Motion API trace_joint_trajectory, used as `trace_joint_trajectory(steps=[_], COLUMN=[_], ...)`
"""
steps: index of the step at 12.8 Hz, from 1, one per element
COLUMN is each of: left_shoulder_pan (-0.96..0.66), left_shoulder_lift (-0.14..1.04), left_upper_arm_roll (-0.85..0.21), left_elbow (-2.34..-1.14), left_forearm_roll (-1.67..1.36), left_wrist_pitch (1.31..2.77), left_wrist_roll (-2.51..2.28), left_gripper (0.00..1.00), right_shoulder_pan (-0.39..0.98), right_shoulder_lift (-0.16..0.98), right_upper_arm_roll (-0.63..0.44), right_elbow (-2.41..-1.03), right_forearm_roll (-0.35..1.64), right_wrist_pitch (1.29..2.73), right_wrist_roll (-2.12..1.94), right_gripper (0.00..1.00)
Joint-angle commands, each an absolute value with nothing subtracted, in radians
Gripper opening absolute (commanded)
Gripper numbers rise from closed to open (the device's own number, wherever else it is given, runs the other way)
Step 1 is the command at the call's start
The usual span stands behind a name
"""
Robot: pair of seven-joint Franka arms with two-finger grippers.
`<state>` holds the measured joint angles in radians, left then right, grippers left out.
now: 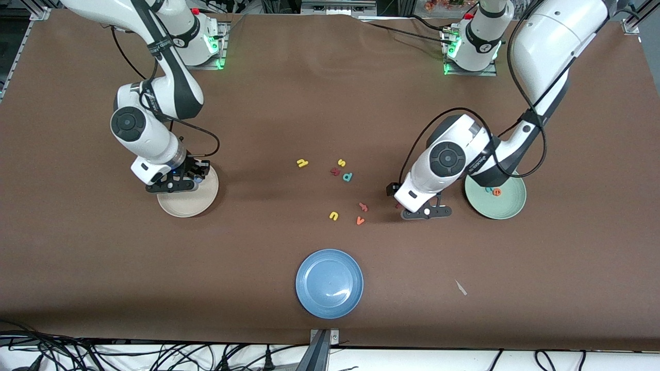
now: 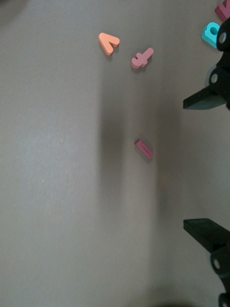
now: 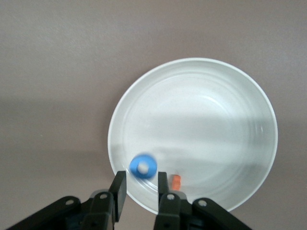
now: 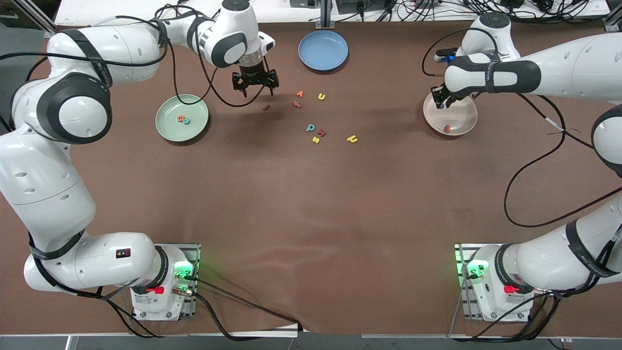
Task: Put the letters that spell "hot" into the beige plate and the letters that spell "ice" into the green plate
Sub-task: 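Grasp the pink letter with the left gripper while the right gripper reaches yellow letter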
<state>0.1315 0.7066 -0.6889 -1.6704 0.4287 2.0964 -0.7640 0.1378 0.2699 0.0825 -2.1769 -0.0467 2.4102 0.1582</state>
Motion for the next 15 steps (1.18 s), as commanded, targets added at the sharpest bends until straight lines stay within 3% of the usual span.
trace_joint_trajectory(steps=[1, 3, 8, 10, 15], left_shoulder_pan=[0.08, 0.045, 0.048, 0.049, 0.058], left_shoulder_lift=[0.745, 0.761, 0.772, 0.781, 0.79], left_upper_arm_roll=[-0.658, -0.608, -0.606, -0.604, -0.597], left_elbow=[-1.614, -1.612, -1.627, -1.629, -1.657], left_forearm_roll=[0.459, 0.459, 0.465, 0.463, 0.465], left_wrist_pitch=[2.077, 2.083, 2.155, 2.172, 2.247], left_wrist_roll=[-0.727, -0.71, -0.627, -0.634, -0.63], left_gripper=[0.98, 0.99, 0.98, 0.61, 0.63], right_shoulder_pan=[0.127, 0.127, 0.187, 0.263, 0.422], right_shoulder_lift=[0.239, 0.242, 0.281, 0.308, 0.37], right_upper_arm_roll=[0.101, 0.101, 0.167, 0.169, 0.167], right_elbow=[-2.207, -2.207, -2.201, -2.198, -2.192], right_forearm_roll=[-0.04, -0.034, 0.101, 0.101, 0.083], right_wrist_pitch=[2.41, 2.41, 2.482, 2.538, 2.652], right_wrist_roll=[0.144, 0.156, 0.314, 0.435, 0.703], right_gripper=[0.61, 0.61, 0.61, 0.61, 0.61])
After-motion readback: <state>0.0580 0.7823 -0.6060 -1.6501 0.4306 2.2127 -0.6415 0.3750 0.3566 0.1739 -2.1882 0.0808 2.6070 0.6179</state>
